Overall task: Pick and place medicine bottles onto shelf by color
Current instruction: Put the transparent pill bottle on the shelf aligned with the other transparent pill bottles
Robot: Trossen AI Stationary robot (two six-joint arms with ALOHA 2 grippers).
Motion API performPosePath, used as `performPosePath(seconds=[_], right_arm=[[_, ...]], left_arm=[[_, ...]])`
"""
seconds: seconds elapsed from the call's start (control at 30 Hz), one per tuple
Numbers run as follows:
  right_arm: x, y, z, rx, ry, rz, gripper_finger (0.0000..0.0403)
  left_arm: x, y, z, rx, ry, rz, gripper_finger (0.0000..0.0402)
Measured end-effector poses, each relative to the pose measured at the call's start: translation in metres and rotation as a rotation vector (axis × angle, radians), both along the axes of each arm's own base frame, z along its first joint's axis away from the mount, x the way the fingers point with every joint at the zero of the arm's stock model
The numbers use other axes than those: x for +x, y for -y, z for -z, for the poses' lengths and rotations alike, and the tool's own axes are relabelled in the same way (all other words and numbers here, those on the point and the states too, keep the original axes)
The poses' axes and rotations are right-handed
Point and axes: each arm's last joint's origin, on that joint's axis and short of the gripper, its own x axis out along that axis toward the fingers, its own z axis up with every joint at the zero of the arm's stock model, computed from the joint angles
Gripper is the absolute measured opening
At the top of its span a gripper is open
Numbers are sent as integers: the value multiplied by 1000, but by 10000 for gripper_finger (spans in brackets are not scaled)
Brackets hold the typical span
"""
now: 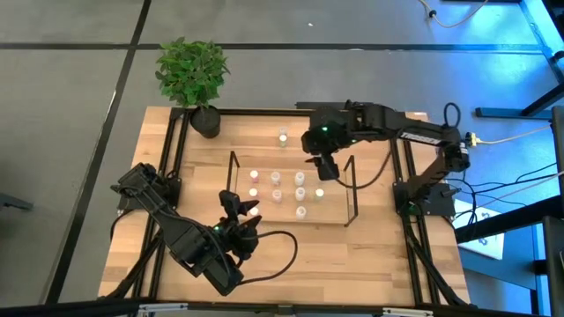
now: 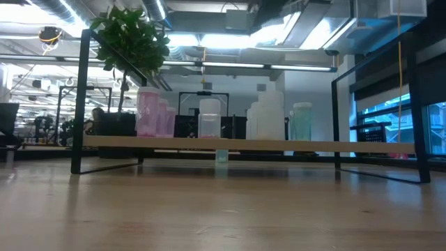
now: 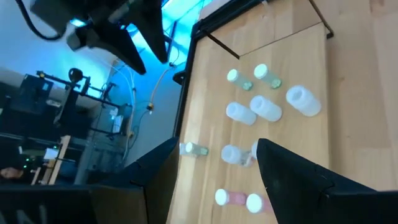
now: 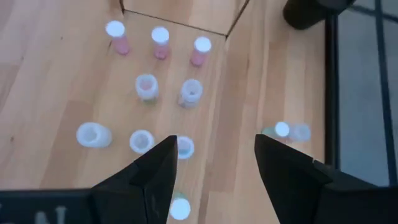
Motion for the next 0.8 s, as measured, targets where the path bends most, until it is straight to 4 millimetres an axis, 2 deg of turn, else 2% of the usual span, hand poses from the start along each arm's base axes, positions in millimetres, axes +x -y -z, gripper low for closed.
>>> performPosePath(seconds=[0.2,0.3,0.4,0.6,0.8], right_arm=[[-22,-3,-18,-34,62,-34,217],[-33,-4,-28,-67,93,-70,217],[-43,-5,-36,-99,121,-101,217],[-59,-7,-46,-110,139,-110,217],[-68,-10,-46,-89,103,-101,217]], left_arm=[[2,-2,-1,0,28,-14,209],[10,-17,-3,-26,89,-97,209],[21,-44,-7,-106,144,-223,209],[49,-112,-2,-321,86,-471,209],[60,-178,0,-460,56,-670,209]])
